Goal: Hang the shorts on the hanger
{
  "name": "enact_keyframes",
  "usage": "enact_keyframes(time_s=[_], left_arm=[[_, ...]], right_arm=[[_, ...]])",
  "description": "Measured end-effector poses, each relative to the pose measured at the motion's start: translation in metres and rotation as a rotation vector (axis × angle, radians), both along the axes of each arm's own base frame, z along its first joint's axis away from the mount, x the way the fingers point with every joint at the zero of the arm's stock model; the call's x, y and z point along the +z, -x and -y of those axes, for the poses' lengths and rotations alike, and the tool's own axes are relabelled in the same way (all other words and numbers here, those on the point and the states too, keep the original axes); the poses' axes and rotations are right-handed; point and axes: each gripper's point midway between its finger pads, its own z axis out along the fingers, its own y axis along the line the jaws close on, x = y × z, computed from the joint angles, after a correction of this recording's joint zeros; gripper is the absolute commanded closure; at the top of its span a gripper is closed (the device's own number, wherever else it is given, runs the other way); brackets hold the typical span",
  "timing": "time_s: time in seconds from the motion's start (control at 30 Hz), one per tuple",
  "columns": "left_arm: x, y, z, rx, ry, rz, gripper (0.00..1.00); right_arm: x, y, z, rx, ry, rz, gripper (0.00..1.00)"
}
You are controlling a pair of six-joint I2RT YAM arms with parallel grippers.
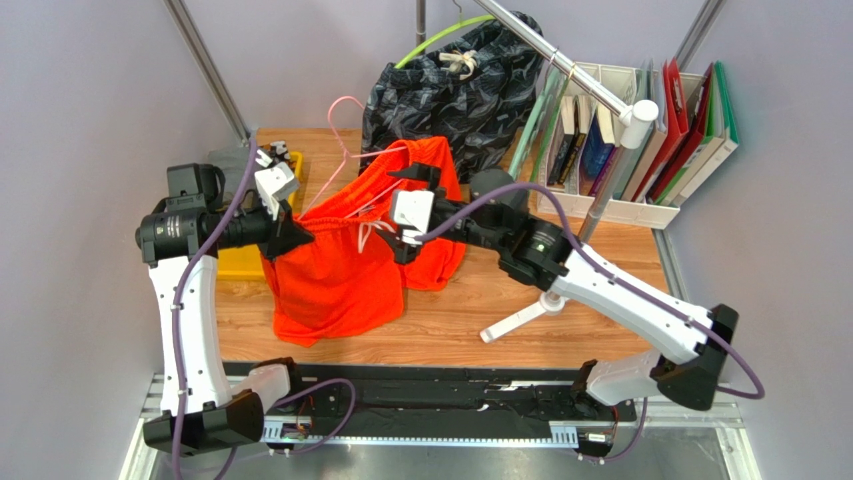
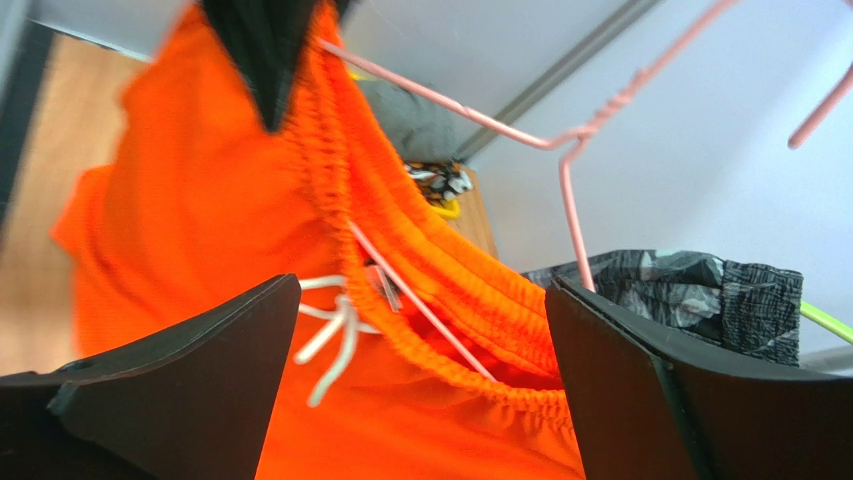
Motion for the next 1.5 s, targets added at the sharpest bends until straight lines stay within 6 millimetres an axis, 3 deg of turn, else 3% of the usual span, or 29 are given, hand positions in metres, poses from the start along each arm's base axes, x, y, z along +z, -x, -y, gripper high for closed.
enact_keyframes(time_s=[0.2, 0.33, 0.43, 0.63, 0.77, 0.97, 1.23, 1.5], left_arm=[[0.003, -0.007, 0.027, -0.052, -0.02, -0.081, 1.0], [0.027, -0.036, 0.045, -0.058, -0.039, -0.073, 1.0], [0.041, -0.059, 0.06, -0.056, -0.049, -0.047, 1.0], [0.066, -0.109, 0.1, -0.059, -0.038, -0.021, 1.0], [0.074, -0.137, 0.124, -0.058, -0.031, 0.02, 1.0], [0.076, -0.164, 0.155, -0.058, -0.02, 0.054, 1.0], [0.07, -0.204, 0.178, -0.011, -0.014, 0.1, 1.0], [0.064, -0.225, 0.195, -0.008, -0.009, 0.135, 1.0]], right_arm=[[0.01, 0.073, 0.021, 0.186, -0.026, -0.028, 0.0], [-0.002, 0.116, 0.022, 0.293, 0.01, -0.059, 0.0], [-0.018, 0.134, 0.024, 0.336, 0.059, -0.097, 0.0], [-0.04, 0.145, 0.036, 0.341, 0.121, -0.149, 0.0], [-0.038, 0.145, 0.041, 0.325, 0.113, -0.161, 0.0], [-0.036, 0.145, 0.049, 0.303, 0.102, -0.17, 0.0], [-0.046, 0.143, 0.059, 0.267, 0.115, -0.189, 0.0], [-0.051, 0.14, 0.06, 0.242, 0.122, -0.2, 0.0]])
